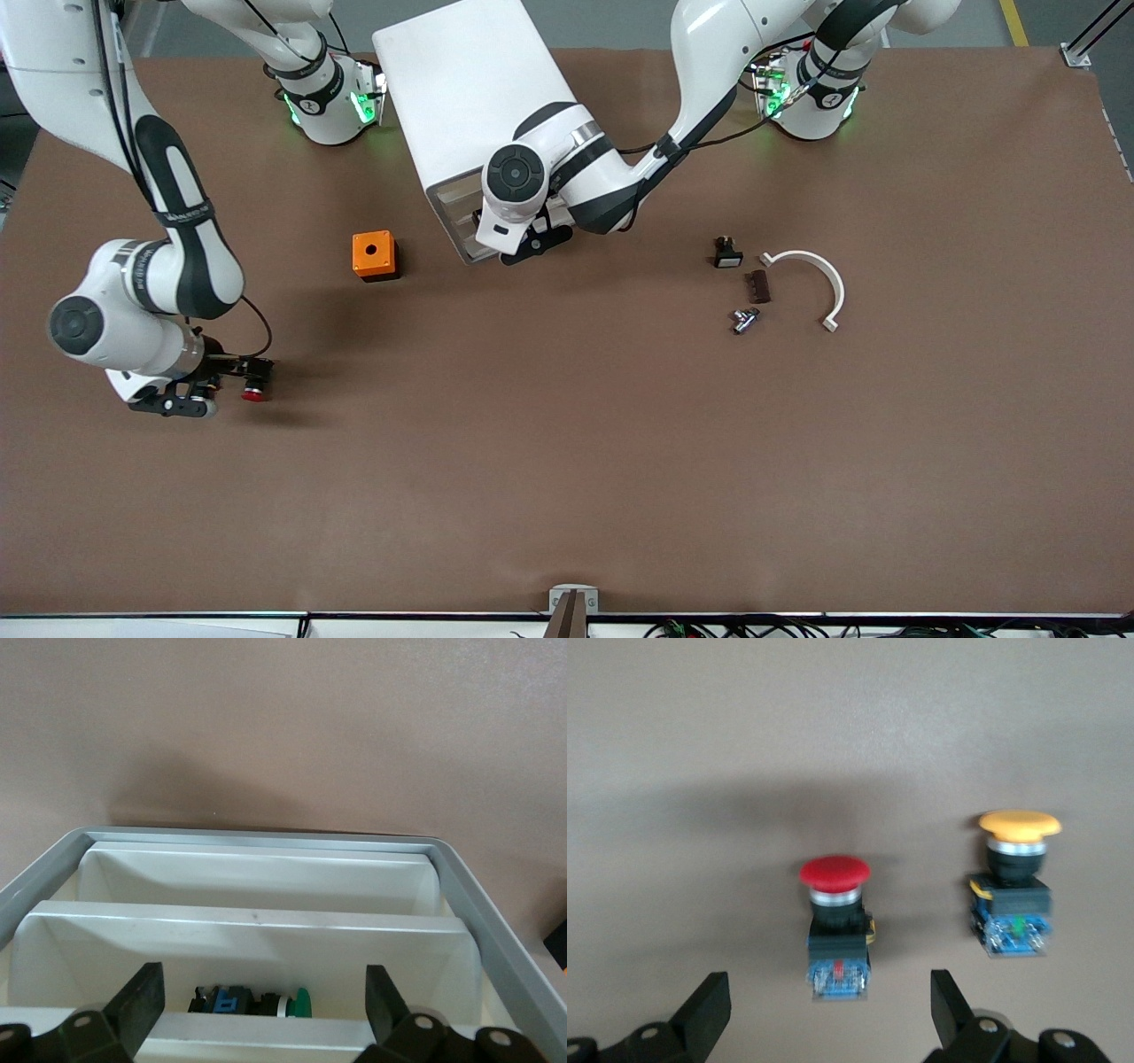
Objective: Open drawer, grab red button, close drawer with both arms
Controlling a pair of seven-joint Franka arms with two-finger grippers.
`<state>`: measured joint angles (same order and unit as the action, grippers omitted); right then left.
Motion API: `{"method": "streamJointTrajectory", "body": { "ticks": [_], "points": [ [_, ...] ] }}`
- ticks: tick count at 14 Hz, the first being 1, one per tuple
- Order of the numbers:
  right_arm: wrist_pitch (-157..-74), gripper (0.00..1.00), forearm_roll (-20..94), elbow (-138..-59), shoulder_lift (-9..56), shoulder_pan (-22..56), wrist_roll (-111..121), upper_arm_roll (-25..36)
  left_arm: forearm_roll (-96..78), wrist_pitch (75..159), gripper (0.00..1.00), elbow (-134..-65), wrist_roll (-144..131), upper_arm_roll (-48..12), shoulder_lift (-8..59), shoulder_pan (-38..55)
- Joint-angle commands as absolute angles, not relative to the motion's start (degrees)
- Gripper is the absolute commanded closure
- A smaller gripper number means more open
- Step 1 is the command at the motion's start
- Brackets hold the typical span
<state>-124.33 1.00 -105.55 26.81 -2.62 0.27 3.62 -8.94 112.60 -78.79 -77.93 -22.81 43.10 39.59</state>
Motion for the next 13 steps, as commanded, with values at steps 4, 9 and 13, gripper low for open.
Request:
{"method": "streamJointTrajectory", "body": {
  "ticks": [4,9,13],
  "points": [
    [-98.8,0.00,0.8,-94.7,17.9,-4.5,0.6,2.6,-9.3,111.6,0.00,-79.5,-77.8,-23.3,41.0,38.4],
    [-85.6,0.00,0.2,-86.9,13.3,-4.4,0.7,2.6,-9.3,111.7,0.00,-78.9,-78.9,-23.0,37.9,33.7],
    [-84.1,0.00,0.0,-85.6,10.5,-4.0,0.6,2.5,-7.4,107.7,0.00,-78.0,-78.0,-23.0,33.5,29.5]
  ]
}}
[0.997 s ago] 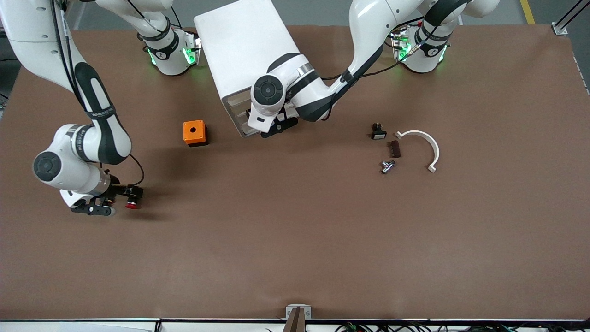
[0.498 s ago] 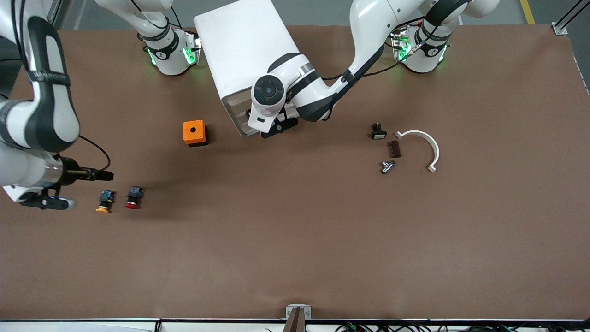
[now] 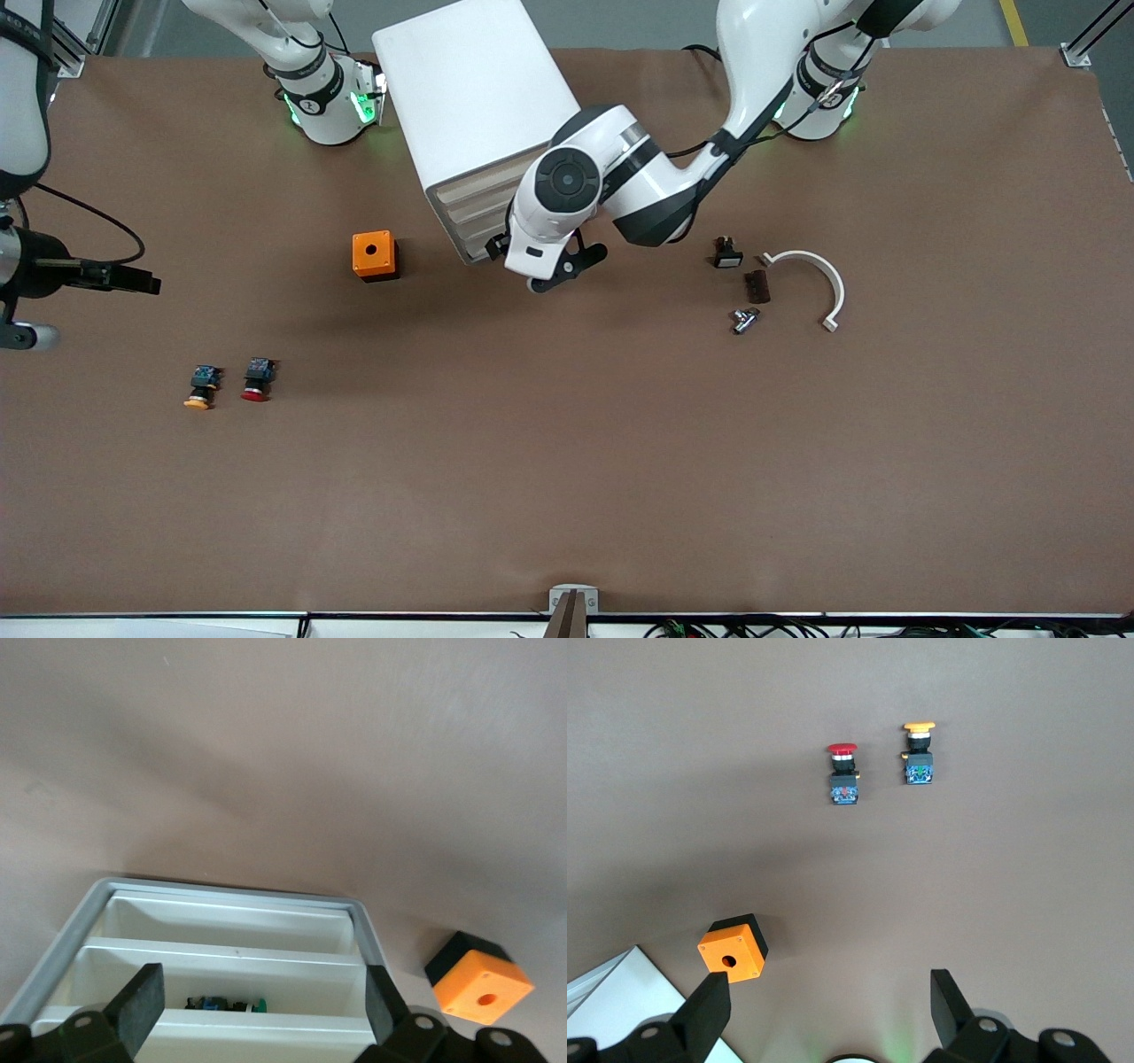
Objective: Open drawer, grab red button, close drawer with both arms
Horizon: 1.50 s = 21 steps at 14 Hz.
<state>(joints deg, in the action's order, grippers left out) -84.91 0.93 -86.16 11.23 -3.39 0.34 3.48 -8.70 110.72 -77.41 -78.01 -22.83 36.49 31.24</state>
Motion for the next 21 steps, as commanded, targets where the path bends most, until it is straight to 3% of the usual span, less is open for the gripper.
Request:
{"method": "streamJointTrajectory", "body": {
  "ticks": [1,9,14,17,21],
  "points": [
    [-84.1,0.00,0.1,-84.3,10.6,-4.1,0.7,2.5,-5.0,105.6,0.01,-78.0,-77.3,-23.0,31.7,29.2],
    [-79.6,0.00,0.2,-79.7,11.3,-4.5,0.2,2.5,-1.8,89.8,0.01,-78.3,-50.0,-23.3,16.1,14.9],
    [-77.9,0.00,1.0,-78.0,10.2,-5.4,0.3,2.3,-2.2,81.8,0.00,-79.1,-32.1,-23.5,12.0,0.9],
    [-76.6,0.00,1.2,-79.0,6.9,-5.5,0.3,2.5,-2.4,81.5,0.00,-82.2,-22.3,-23.5,8.8,-6.2],
    [-75.8,0.00,1.4,-81.5,2.8,-5.7,0.3,2.5,-2.6,82.4,0.00,-87.6,-13.0,-15.2,5.0,-4.8]
  ]
}}
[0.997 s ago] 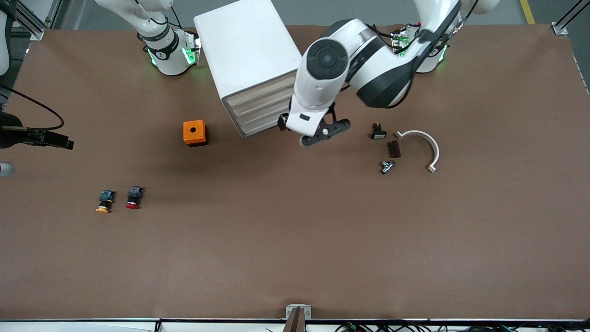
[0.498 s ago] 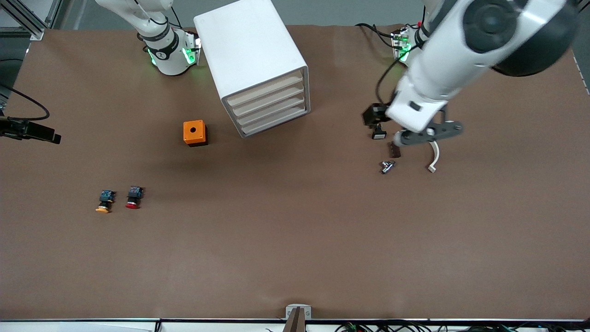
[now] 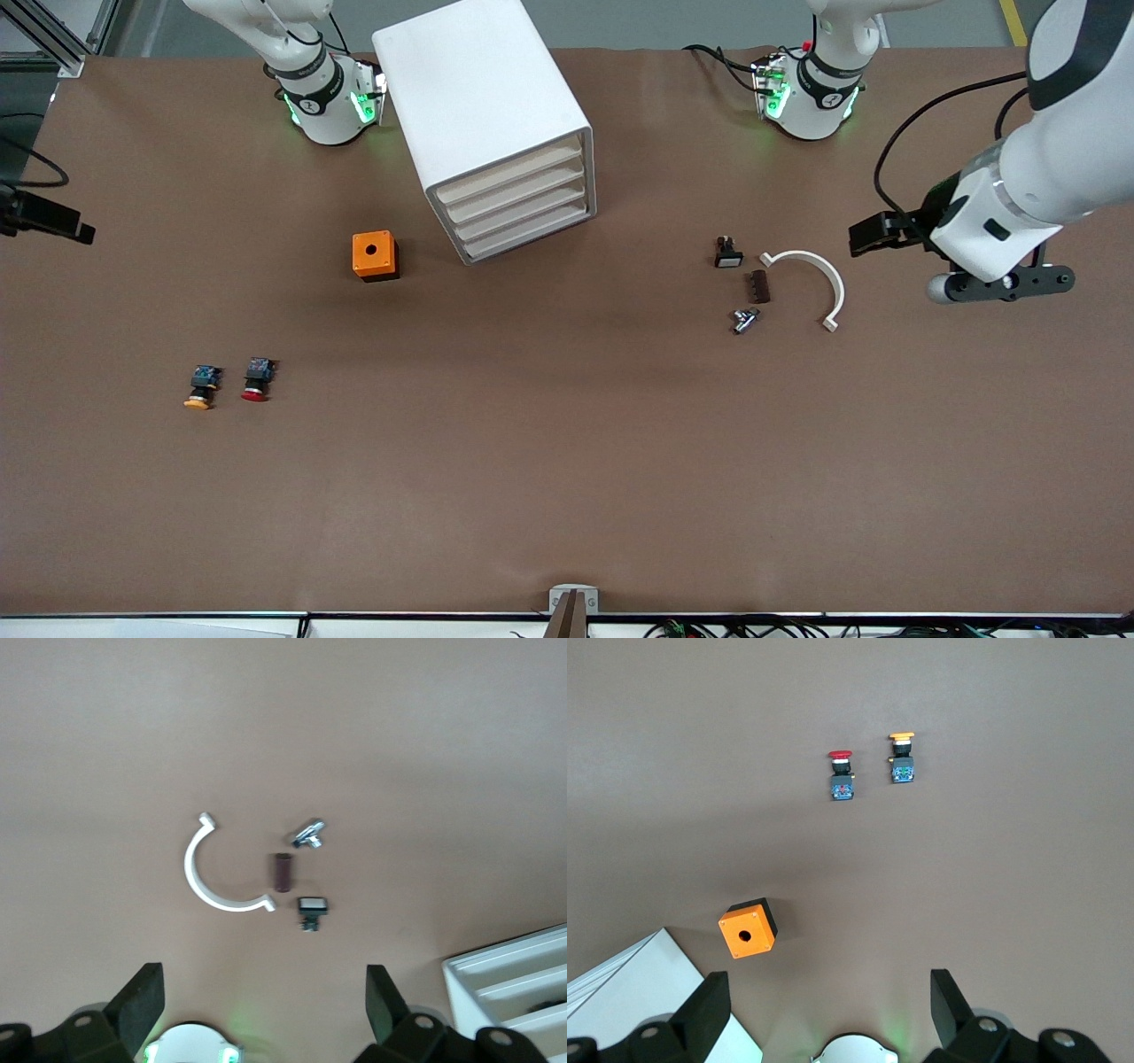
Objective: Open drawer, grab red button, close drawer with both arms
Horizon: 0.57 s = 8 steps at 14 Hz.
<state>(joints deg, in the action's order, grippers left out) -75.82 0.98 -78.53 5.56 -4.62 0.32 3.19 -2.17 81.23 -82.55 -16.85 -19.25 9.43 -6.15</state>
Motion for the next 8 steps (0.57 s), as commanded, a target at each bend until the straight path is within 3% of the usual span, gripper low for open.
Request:
{"method": "streamJointTrajectory", "body": {
  "ticks": [1,6,8],
  "points": [
    [-76.1,0.00,1.5,-83.1,1.6,-5.7,0.3,2.5,-2.6,82.6,0.00,-88.9,-10.7,-13.6,4.1,-4.7],
    [-76.3,0.00,0.7,-85.9,-1.9,-1.1,-0.1,2.6,-3.1,93.2,0.00,-102.0,-7.7,-2.0,-6.0,-1.1],
    [-76.5,0.00,0.7,-87.3,-3.3,-1.0,-0.1,2.6,-3.0,97.2,0.00,-104.6,-7.6,-0.7,-8.2,-1.7]
  ]
}}
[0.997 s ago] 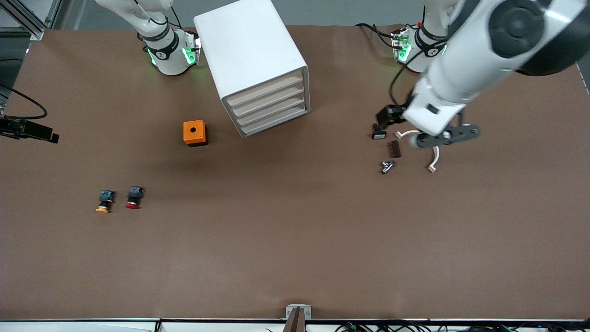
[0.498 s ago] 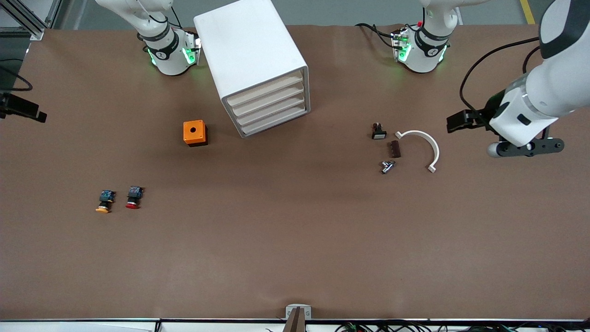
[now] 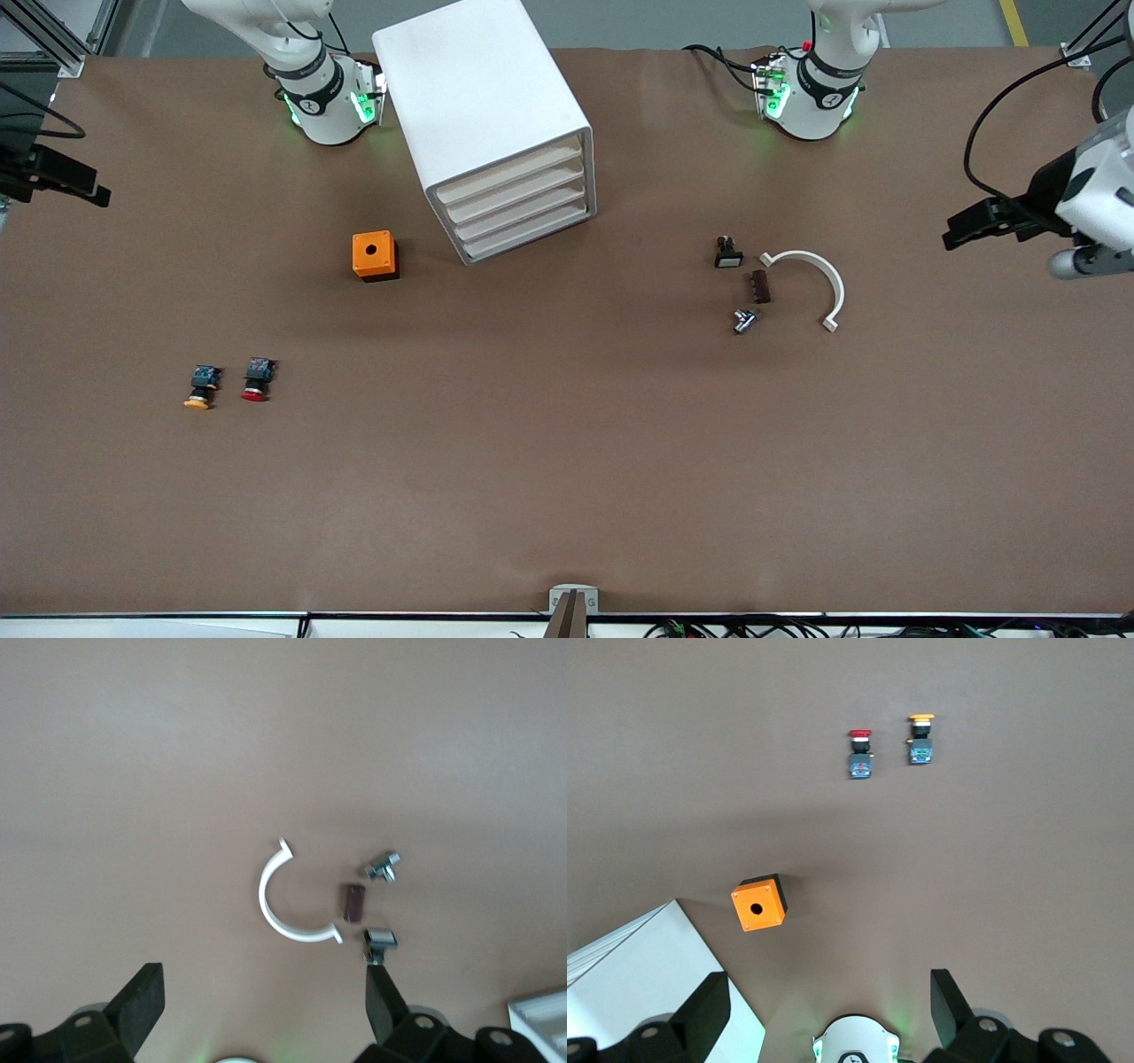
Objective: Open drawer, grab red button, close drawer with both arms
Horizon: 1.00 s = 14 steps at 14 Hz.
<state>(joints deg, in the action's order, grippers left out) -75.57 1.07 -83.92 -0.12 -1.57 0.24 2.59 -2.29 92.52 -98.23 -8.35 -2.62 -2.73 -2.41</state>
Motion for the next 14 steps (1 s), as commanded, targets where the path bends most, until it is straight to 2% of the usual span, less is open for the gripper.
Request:
{"method": "streamJointTrajectory", "body": {
  "ticks": [1,4,7,14],
  "points": [
    [-77.3,0.00,0.7,-89.0,-4.6,-1.0,-0.1,2.7,-3.0,98.2,0.00,-104.0,-7.6,-0.5,-8.0,-2.1],
    [-82.1,0.00,0.7,-97.5,-10.8,-1.0,-0.1,3.4,-3.1,101.5,0.00,-96.6,-7.5,-0.5,-4.2,-3.7],
    [-82.2,0.00,0.7,-98.3,-11.4,-0.6,-0.1,4.5,-2.4,100.6,0.00,-90.5,-7.8,-0.5,-0.8,-4.3],
    [-81.9,0.00,0.8,-98.2,-12.7,-0.3,0.5,5.6,-1.2,99.1,0.00,-90.3,-2.3,0.1,-0.1,-4.6]
  ]
}}
